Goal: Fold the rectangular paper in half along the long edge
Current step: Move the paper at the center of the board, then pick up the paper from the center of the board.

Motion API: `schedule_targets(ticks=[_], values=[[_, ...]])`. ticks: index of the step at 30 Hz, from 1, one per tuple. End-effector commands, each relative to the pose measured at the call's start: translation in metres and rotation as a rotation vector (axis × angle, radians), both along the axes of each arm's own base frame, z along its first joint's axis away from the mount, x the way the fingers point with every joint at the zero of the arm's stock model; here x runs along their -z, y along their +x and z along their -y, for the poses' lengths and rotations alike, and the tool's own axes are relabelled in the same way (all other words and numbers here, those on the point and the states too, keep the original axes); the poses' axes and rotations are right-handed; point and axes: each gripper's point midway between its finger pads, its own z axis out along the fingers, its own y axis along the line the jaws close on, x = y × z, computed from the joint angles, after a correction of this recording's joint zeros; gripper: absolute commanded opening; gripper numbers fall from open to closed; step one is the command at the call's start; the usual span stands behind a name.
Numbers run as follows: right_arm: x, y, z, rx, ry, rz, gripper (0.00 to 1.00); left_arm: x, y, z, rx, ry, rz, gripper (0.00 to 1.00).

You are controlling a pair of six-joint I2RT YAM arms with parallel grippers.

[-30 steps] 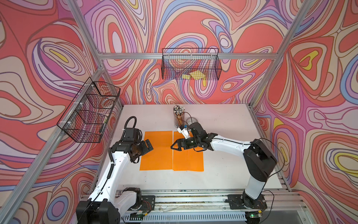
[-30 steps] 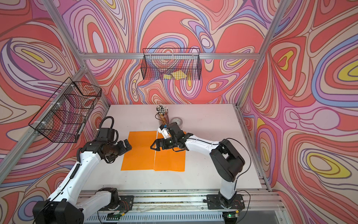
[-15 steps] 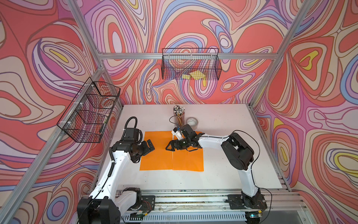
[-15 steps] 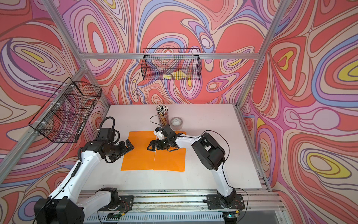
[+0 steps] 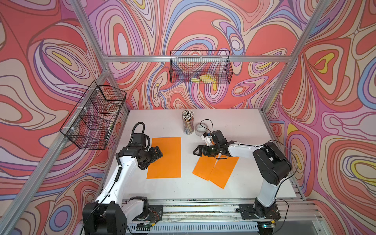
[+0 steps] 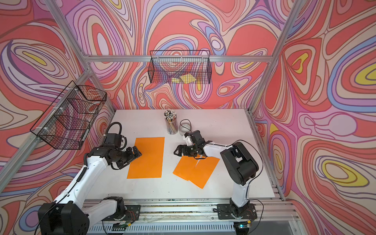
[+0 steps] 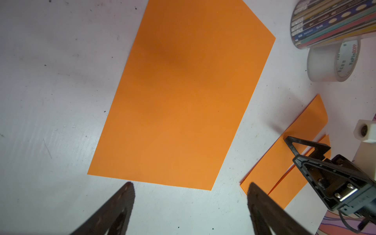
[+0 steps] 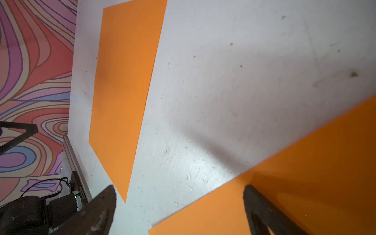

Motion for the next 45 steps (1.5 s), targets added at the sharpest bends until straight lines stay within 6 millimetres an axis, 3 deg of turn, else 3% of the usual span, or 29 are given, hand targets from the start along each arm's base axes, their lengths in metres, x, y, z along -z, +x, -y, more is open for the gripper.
schedule_targets(ticks=[1, 6, 10, 13, 21, 31, 45], values=[[-0.027, 0.004, -0.011, -0.028, 0.041, 0.037, 0.98, 0.008, 0.004, -0.003, -0.007, 0.014, -0.029, 0.75], [-0.049, 0.003, -0.045, -0.089, 0.12, 0.043, 0.98, 0.028, 0.014, -0.005, 0.0, 0.029, -0.122, 0.38], [-0.04, -0.007, -0.076, -0.158, 0.113, 0.023, 0.98, 0.048, 0.016, -0.004, -0.027, 0.03, -0.201, 0.07], [-0.025, -0.013, -0.094, -0.197, 0.088, -0.002, 0.98, 0.061, 0.013, -0.009, -0.059, 0.057, -0.245, 0.0], [0.004, -0.016, -0.101, -0.214, 0.05, -0.043, 0.98, 0.087, 0.014, 0.0, -0.065, 0.052, -0.257, 0.0], [0.023, -0.017, -0.11, -0.23, 0.049, -0.084, 0.98, 0.131, 0.016, 0.009, -0.042, 0.047, -0.303, 0.0], [0.035, -0.023, -0.121, -0.249, 0.084, -0.138, 0.98, 0.14, 0.012, 0.029, 0.004, 0.02, -0.32, 0.0]])
